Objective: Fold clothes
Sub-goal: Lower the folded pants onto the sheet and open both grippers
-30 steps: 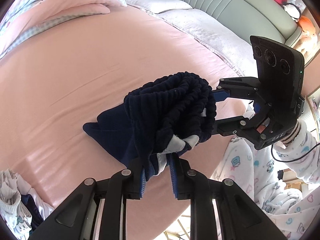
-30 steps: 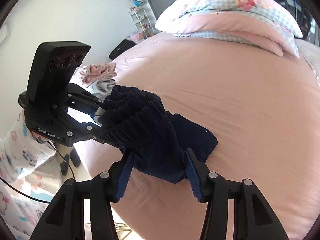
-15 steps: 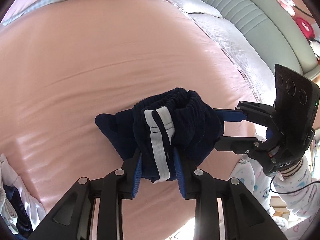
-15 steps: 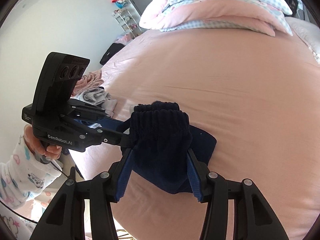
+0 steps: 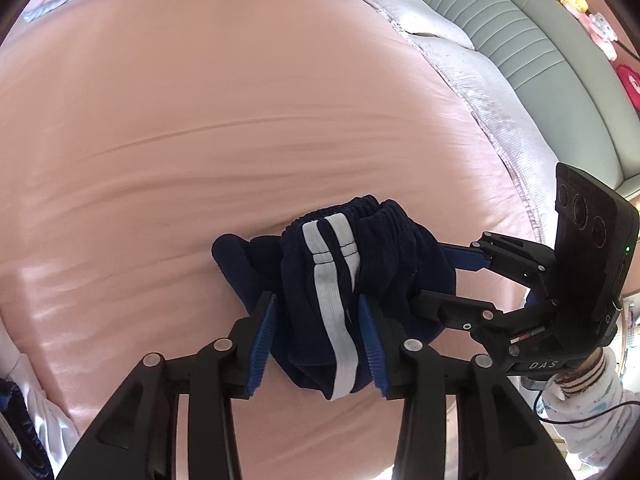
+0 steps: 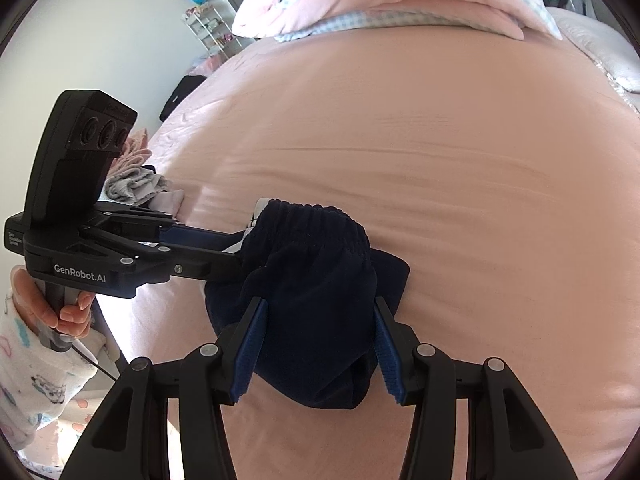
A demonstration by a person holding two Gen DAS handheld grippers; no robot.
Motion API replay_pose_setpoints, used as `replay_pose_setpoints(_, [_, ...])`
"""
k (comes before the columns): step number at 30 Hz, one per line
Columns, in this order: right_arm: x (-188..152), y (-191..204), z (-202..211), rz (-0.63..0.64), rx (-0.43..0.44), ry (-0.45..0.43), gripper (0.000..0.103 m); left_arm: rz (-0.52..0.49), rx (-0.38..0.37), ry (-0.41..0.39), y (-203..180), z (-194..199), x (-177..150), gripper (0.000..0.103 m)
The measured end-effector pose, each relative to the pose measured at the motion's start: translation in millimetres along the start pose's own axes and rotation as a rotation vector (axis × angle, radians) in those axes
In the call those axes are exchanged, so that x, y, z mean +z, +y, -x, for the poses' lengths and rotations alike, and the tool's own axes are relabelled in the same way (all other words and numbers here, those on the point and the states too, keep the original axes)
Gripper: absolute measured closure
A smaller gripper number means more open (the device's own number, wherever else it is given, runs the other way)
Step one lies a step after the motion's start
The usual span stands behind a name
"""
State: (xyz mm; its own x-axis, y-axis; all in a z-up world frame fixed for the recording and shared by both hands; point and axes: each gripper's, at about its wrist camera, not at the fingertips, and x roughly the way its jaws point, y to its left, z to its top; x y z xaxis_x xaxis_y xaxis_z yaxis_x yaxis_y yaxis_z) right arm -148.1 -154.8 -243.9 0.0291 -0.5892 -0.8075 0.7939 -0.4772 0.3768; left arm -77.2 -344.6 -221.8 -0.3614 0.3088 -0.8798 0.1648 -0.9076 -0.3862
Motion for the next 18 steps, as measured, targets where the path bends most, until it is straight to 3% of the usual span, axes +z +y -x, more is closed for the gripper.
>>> replay_pose_setpoints(3, [-6,-6,-12,-0.038,-0.042,0.011,0.048,-0.016,0.021,-0.01,0,-9,-1,0.06])
replay_pose_setpoints(8, [-17,-19,-24,-0.154,-0.069,-0.004,0.035,-0.054,0.105,-0.031,-3,-18,-1,0.047])
replay_pose_setpoints(12, [-16,-20,-18,-0.217,-0.061,-0.018,0.033,-0.029,0.108,-0.06,-10,-2,0,0.047])
replay_pose_setpoints(15, [-12,-15,-7,-0.232,-0.068,-0.02,0.033,-0.053,0.157,-0.092,-22,18,0,0.046])
replay_pose_setpoints(18, [-7,-6,11,-0.231,-0.09,-0.046,0.032,-0.056,0.187,-0.134,-32,39,-3,0.039])
